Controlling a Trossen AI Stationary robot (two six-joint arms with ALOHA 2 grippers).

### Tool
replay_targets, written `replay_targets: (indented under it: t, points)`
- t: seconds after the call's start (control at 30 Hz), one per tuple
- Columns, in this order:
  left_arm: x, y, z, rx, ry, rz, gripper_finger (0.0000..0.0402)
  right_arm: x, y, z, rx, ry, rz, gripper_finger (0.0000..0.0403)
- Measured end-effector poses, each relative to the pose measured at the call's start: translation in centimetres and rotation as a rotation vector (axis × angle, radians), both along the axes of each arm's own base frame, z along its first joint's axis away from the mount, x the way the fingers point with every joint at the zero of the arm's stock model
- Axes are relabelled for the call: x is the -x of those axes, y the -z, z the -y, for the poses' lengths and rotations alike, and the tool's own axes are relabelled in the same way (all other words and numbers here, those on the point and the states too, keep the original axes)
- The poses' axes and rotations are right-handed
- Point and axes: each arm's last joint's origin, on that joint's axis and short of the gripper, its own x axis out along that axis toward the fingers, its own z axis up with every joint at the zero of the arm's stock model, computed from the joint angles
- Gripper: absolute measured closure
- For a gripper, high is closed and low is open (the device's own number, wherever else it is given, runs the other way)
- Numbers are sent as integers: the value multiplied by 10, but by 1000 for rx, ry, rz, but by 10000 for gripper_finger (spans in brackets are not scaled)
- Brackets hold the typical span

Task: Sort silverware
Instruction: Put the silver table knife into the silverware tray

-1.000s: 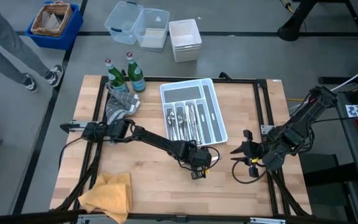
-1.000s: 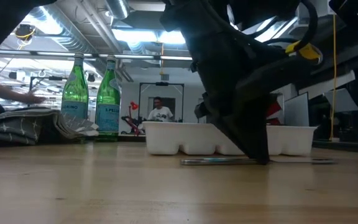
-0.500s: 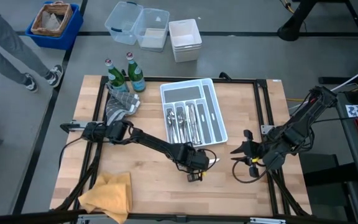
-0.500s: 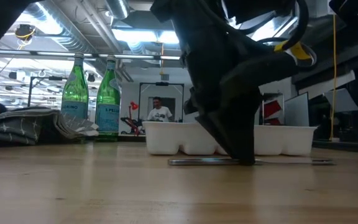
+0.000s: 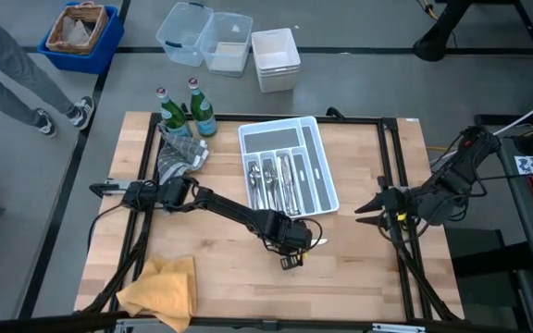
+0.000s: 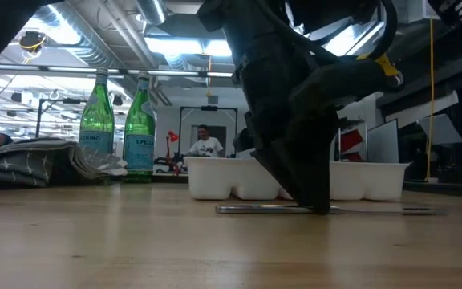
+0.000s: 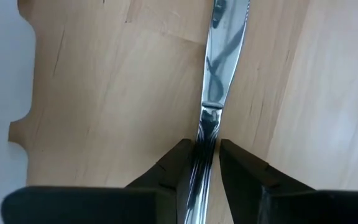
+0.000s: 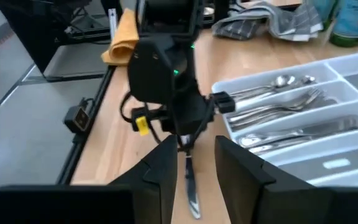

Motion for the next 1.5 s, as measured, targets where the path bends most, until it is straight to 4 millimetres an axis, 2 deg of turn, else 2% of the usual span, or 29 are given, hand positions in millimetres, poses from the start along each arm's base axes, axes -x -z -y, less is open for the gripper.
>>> replay_targets:
  t: [0.33,0.73,0.87,1.23,1.37,1.5]
  points:
    - [-2,-1,0,-3,5,24,304,6,48,6,-25,41,-46,292]
    - [-4,-1,-1,-47,31,46,290,4,90,5,-54,46,-31,292]
    - [-4,-1,-2,-72,58,39,298,3,95,3,-72,45,-15,292]
    - [0,0,-4,-89,62,1,383,2,94,2,-88,36,-3,292]
    - [0,0,-2,-86,55,1,388,2,94,2,-87,35,-3,292]
    - [-1,0,-2,-66,0,17,376,2,94,2,-87,35,-3,292]
